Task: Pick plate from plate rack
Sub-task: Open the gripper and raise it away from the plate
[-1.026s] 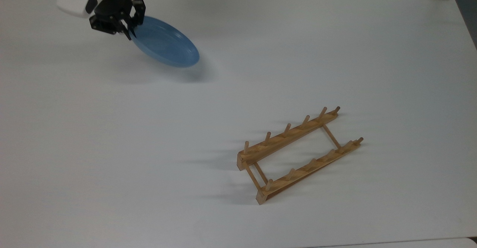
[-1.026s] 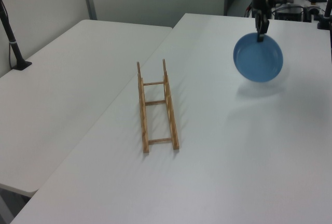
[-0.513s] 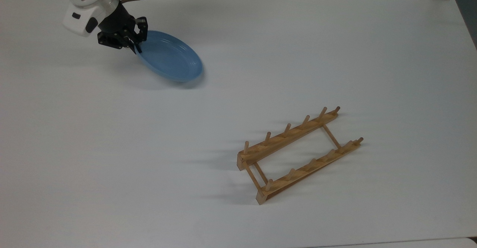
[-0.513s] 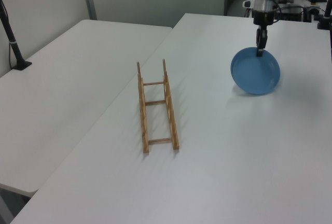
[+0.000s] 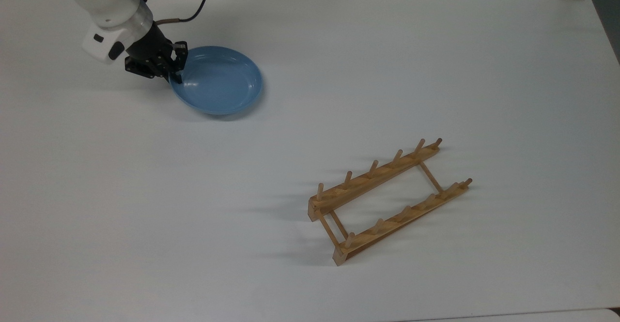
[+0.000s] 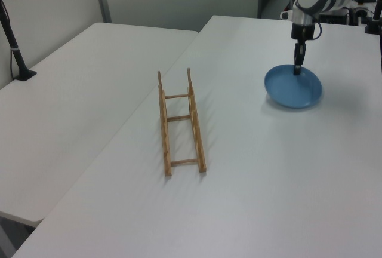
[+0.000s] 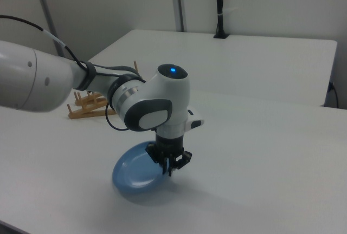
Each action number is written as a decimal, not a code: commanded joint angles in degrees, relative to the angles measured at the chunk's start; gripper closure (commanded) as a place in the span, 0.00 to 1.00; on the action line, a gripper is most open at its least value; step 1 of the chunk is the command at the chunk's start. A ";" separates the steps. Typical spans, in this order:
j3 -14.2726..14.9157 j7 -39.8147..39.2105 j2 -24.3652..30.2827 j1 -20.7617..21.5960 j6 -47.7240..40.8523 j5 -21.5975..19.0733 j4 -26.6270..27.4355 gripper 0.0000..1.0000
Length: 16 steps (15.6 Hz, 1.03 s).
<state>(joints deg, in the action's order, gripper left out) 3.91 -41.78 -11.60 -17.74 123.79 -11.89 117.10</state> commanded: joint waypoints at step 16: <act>0.65 28.63 13.08 3.31 -11.99 -0.59 -7.23 0.00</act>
<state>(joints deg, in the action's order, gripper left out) 3.95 -26.78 -2.94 -18.00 113.50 -11.91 110.56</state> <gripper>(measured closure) 0.000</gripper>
